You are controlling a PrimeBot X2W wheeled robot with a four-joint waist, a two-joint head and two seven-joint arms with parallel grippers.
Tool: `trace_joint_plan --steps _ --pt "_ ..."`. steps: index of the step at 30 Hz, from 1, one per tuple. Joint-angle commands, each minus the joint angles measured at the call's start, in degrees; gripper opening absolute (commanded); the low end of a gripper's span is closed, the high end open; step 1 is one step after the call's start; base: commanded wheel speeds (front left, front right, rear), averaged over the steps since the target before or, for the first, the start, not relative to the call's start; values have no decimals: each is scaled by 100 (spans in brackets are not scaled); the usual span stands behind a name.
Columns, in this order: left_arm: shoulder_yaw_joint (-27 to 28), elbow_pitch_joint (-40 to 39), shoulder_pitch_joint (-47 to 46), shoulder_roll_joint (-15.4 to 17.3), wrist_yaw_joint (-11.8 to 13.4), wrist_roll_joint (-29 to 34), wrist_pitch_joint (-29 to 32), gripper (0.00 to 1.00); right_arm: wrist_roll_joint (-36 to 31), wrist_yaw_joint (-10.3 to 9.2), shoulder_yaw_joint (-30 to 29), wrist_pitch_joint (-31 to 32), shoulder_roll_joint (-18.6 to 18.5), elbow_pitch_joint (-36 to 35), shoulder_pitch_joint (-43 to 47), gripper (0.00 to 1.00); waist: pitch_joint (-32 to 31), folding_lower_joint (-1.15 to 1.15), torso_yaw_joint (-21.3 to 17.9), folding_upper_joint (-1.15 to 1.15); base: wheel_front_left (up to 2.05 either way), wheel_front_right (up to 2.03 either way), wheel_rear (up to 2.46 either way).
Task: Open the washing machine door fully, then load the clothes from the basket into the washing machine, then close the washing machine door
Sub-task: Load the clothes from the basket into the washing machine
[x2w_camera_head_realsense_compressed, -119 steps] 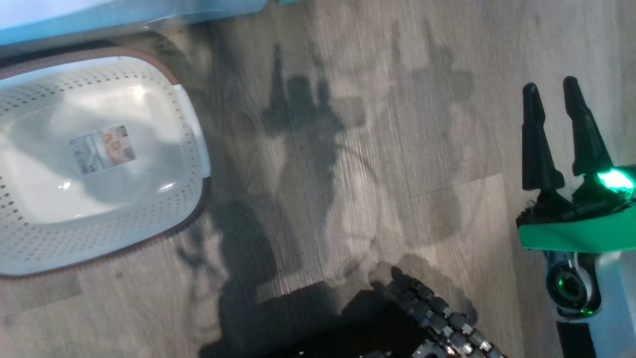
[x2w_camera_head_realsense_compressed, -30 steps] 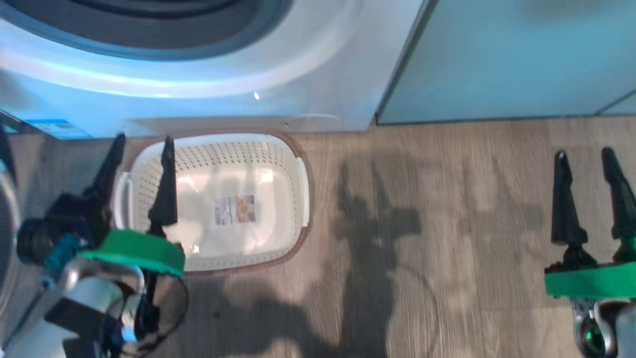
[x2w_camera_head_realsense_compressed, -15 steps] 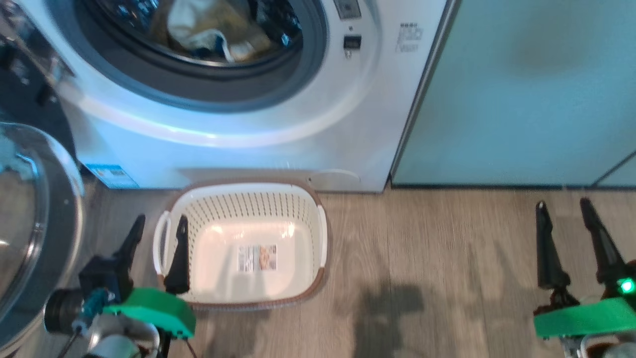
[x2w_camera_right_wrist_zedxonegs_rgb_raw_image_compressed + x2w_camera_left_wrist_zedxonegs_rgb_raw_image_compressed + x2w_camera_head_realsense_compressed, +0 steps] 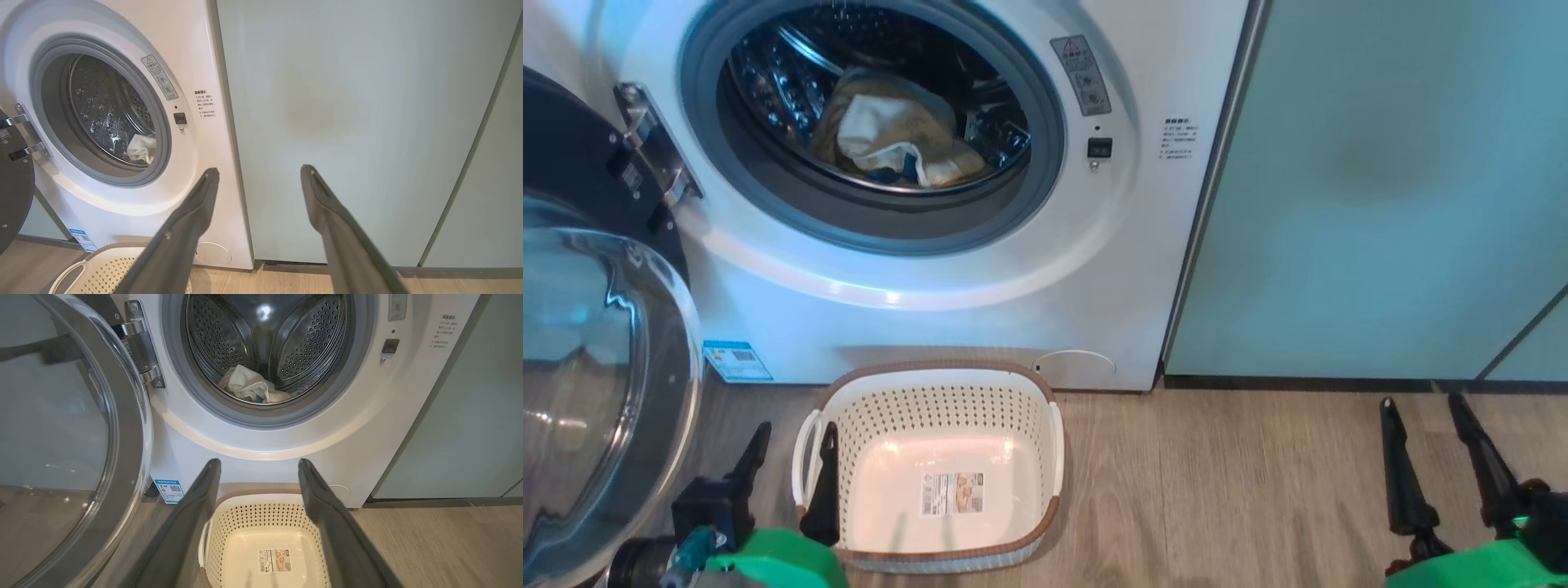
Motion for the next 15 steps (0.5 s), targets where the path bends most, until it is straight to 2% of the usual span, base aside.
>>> trace_joint_plan --steps 1,15 --pt "224 -161 -193 103 240 -5 -63 100 -46 -16 121 -31 -70 -169 -114 100 -24 1 -7 0 0 0 0" --pt "199 -203 -165 143 275 -12 -21 100 -48 -16 119 -31 -70 -143 -64 100 -52 1 -32 0 0 0 0"
